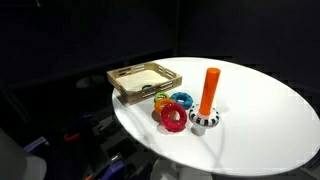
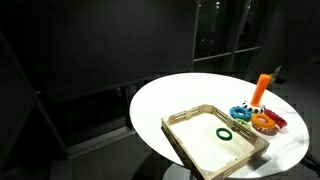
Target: Pick up the red ring and put it on the tray
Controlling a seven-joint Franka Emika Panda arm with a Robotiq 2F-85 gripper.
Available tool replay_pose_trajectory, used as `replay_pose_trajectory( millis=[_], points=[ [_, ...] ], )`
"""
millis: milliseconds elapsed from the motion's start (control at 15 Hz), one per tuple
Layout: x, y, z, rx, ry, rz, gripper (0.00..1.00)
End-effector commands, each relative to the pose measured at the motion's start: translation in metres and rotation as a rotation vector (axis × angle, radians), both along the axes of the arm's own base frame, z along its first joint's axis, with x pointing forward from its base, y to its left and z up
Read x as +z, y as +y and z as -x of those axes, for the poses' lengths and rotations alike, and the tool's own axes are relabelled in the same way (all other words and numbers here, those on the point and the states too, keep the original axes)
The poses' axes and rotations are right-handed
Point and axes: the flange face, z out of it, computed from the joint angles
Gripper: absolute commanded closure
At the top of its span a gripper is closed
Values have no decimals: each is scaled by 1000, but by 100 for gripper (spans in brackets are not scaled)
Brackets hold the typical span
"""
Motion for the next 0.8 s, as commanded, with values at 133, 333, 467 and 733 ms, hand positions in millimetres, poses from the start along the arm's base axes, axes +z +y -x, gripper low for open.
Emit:
replay_pose_trajectory(
  millis=[133,333,467,733],
  points=[
    [0,0,0,0,1,0,0],
    [2,-3,-8,-31,7,-12,0],
    [-2,-7,-20,-55,34,-20,0],
    [-21,-16,-47,-97,106,-48,0]
  ],
)
